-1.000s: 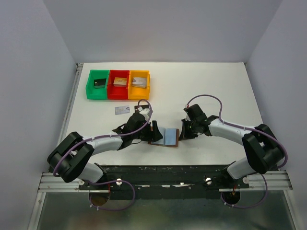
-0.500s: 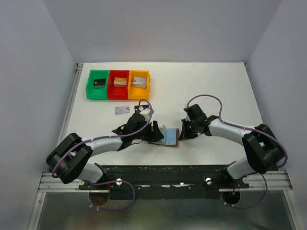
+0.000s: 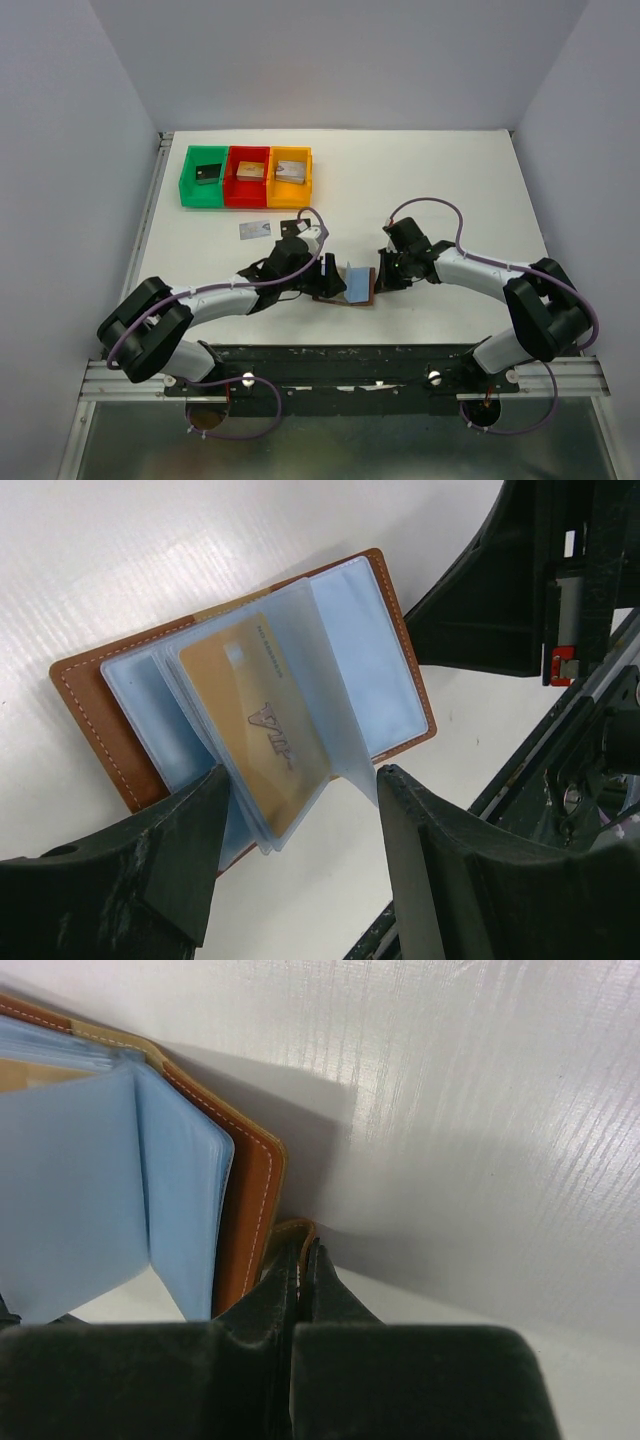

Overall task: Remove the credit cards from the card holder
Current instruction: Remove the credit card from the card holder.

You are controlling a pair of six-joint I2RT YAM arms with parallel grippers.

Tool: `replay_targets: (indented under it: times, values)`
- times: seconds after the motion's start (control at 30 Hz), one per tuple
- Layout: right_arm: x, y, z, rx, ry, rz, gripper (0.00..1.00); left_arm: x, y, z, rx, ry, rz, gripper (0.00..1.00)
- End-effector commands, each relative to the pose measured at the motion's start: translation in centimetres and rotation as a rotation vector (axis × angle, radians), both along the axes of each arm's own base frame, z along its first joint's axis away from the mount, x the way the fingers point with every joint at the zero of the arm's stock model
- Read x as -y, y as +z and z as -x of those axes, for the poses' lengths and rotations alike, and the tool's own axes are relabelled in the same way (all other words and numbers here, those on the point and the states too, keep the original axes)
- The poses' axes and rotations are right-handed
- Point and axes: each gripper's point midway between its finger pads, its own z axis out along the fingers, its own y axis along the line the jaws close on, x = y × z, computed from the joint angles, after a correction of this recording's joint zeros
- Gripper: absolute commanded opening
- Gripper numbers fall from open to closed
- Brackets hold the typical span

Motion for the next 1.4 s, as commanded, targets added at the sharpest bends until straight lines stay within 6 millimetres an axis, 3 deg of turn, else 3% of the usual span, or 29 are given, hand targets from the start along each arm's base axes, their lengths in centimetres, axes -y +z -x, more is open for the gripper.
replay_targets:
  times: [0.0,0.53,1.03,1.37]
  values:
    - [-0.8,0.6,-0.6,0.016,0.024,-0.018,0.0,1.3,0.7,0.1,0.021,-0.052,0.001,0.7]
    - [-0.7,0.5,-0.6,0.015,0.025,-0.007,0.0,1.4,0.9,0.2,0.039,-0.059,0.001,0.79]
    - [-0.4,0.4,-0.6,0.014,0.018,0.001,0.0,3.1,1.1,0.8,0.056,-0.13,-0.031,0.83]
    - [-0.1,0.2,-0.4,0.012,0.015,0.016,0.0,1.3,0.2,0.4,0.047,-0.026,-0.074,0.82]
